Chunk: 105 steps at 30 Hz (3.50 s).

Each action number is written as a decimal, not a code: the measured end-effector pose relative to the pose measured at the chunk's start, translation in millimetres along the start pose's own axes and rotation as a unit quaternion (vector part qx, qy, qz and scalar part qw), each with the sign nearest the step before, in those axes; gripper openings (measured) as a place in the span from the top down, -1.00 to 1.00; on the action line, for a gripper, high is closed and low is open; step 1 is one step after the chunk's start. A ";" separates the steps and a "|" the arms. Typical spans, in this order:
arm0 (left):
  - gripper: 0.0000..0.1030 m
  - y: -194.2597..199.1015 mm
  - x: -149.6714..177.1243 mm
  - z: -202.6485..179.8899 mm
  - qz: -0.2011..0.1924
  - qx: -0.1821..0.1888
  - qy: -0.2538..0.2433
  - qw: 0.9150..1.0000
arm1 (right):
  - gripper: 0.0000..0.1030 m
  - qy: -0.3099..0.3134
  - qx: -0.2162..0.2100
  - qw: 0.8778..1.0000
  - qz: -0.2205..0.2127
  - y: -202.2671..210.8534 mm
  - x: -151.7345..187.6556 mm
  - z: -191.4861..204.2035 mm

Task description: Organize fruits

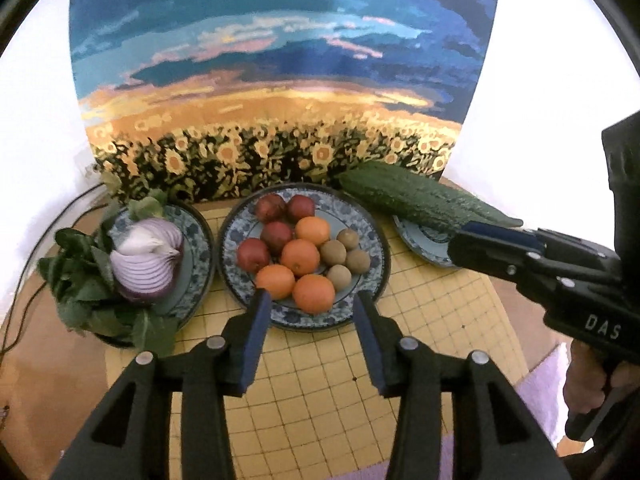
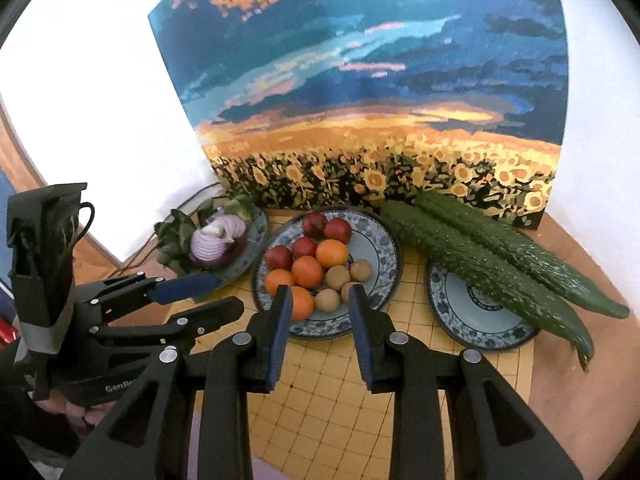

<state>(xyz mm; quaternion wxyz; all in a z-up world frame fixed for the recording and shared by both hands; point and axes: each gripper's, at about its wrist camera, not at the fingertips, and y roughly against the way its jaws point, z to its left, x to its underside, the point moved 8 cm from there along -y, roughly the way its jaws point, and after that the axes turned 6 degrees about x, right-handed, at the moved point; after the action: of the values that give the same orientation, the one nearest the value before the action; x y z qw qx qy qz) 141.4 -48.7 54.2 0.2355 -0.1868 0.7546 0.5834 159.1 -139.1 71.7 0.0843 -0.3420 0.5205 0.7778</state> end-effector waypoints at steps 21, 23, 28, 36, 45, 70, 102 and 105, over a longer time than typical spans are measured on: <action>-0.03 49.1 23.0 -4.9 -0.012 -0.002 -0.010 1.000 | 0.39 0.017 0.001 0.999 -0.028 56.9 25.0 29.7; -0.05 49.9 27.1 -4.9 -0.008 -0.001 -0.007 1.000 | 0.39 0.014 0.000 1.000 -0.026 57.8 28.5 30.7; -0.05 48.5 39.1 -4.6 0.008 0.001 -0.003 1.000 | 0.39 0.009 0.001 1.000 -0.018 57.5 35.0 31.6; -0.05 48.7 52.9 -5.6 0.028 -0.002 0.004 1.000 | 0.38 -0.001 0.004 1.000 -0.009 60.9 45.0 32.6; -0.05 47.0 65.9 -6.6 0.049 -0.002 0.012 0.999 | 0.34 -0.021 -0.003 1.000 0.020 55.7 62.9 29.9; -0.14 33.3 127.0 -2.5 0.133 0.005 0.058 0.989 | 0.00 -0.051 0.014 0.993 0.105 38.2 129.1 24.0; -0.14 13.7 166.1 18.5 0.171 -0.039 0.068 0.982 | -0.18 -0.058 0.058 0.984 0.157 4.3 171.8 17.1; -0.14 5.8 157.8 18.9 0.153 -0.071 0.044 0.985 | -0.27 -0.059 0.119 0.982 0.136 -11.7 166.9 -5.7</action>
<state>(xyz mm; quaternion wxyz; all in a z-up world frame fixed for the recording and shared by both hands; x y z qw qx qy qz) 11.5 -30.0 -35.5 0.0958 -0.1109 0.7404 0.6560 41.9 -176.4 -41.8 0.0479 -0.2090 0.6452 0.7333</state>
